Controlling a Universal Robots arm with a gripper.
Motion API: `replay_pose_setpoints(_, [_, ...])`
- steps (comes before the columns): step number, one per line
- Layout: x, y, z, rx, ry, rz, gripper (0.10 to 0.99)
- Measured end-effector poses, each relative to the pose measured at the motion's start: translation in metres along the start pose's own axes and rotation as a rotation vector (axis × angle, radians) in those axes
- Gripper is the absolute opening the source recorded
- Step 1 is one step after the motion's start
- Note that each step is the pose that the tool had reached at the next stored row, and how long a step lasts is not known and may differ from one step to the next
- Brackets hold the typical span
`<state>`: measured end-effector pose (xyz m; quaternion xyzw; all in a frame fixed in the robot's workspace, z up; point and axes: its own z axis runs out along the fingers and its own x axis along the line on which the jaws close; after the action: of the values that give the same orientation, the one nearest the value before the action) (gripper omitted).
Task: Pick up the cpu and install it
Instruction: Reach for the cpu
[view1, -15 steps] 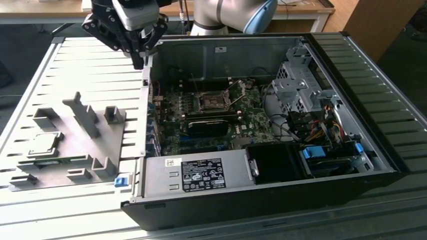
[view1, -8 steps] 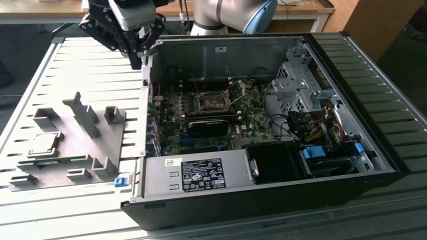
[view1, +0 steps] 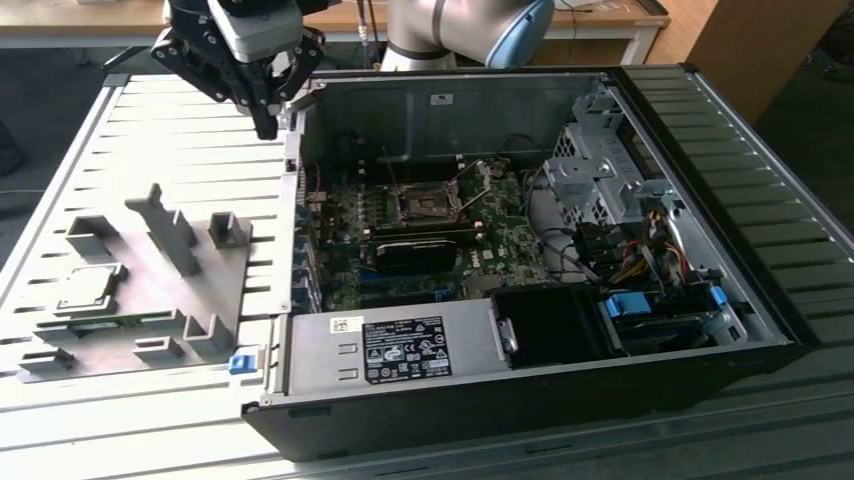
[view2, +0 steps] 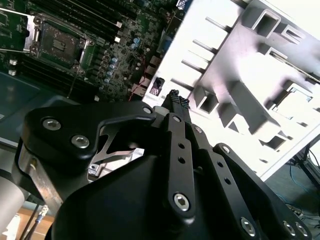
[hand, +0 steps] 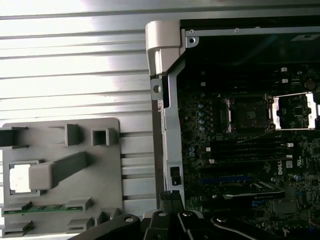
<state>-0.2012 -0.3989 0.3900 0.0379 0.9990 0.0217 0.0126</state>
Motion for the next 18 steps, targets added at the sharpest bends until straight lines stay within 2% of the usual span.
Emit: replay_pose_setpoints(18, [0.0103, -0.0008, 0.0, 0.0, 0.0, 0.0, 0.106])
